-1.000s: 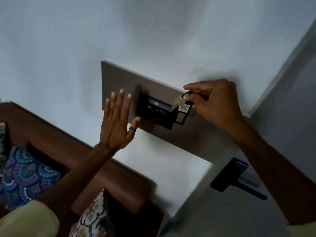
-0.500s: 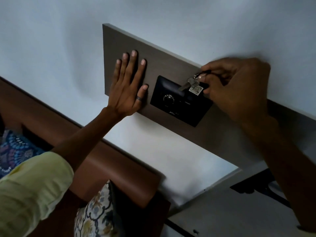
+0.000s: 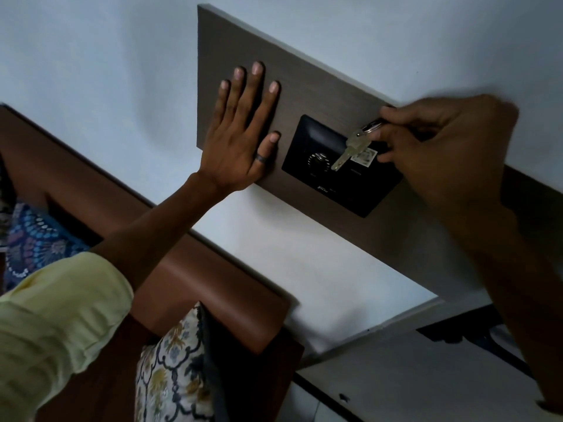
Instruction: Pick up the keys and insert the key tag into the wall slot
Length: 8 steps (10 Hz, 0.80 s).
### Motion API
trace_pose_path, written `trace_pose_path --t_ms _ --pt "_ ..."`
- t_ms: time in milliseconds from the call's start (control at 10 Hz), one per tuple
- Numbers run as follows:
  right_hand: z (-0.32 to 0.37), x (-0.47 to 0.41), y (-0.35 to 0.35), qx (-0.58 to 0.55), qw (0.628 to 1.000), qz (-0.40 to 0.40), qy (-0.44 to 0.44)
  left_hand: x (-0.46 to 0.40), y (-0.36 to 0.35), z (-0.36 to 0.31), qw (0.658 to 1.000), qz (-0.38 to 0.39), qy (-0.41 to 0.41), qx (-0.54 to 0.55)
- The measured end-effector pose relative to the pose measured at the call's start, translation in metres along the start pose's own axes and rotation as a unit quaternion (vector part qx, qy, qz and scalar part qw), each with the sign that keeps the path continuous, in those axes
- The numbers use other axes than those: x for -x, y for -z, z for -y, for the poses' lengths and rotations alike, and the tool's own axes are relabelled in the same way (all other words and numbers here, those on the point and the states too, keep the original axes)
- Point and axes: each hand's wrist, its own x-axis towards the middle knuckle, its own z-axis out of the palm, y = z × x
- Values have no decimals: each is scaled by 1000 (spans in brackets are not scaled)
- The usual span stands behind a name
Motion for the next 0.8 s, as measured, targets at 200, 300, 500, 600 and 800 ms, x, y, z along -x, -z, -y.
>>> trace_pose_path --t_ms 200,300,500,600,800 --pt "-2 20 -7 167 974 -73 135 0 1 -3 1000 3 7 -4" --pt "0 26 -12 192 968 -79 138 -1 -4 -4 1000 -6 15 3" --pt "4 35 -18 155 978 -98 104 0 0 -1 1000 26 18 -1" --pt "2 35 -22 179 972 -103 110 -2 9 -1 999 51 13 -13" --pt "2 49 -14 312 922 -132 191 -1 43 -12 998 53 7 -36"
